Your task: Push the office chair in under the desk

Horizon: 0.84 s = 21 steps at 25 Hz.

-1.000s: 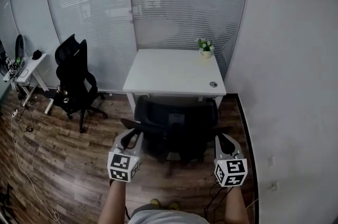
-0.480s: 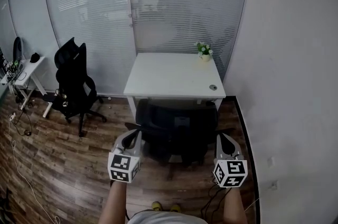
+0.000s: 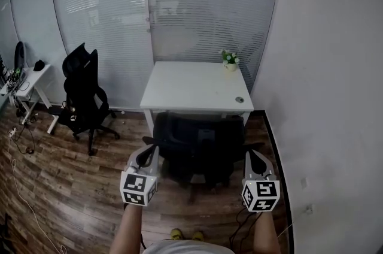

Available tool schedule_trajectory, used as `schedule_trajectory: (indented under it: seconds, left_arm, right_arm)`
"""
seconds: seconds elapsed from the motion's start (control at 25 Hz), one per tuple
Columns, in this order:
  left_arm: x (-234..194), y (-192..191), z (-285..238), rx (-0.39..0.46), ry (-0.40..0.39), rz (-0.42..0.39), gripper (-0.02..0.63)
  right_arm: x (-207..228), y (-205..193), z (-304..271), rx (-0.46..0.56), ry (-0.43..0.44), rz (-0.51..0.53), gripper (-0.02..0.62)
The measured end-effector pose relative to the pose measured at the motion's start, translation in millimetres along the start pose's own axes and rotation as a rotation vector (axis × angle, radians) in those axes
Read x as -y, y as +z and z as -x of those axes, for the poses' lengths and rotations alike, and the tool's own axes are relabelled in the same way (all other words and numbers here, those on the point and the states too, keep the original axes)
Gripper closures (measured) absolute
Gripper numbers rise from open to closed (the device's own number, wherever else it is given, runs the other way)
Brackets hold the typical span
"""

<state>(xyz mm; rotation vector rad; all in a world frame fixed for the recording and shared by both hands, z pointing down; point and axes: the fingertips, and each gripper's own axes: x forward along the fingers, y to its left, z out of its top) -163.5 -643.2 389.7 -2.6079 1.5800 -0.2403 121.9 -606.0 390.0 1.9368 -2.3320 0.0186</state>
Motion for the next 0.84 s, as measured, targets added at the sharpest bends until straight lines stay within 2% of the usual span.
schedule_trajectory:
  seconds: [0.84]
  left_arm:
    - [-3,12,9,0.021,-0.014,-0.025,0.607]
  right_arm:
    - [-11,14,8,0.022,0.005,0.016,0.592]
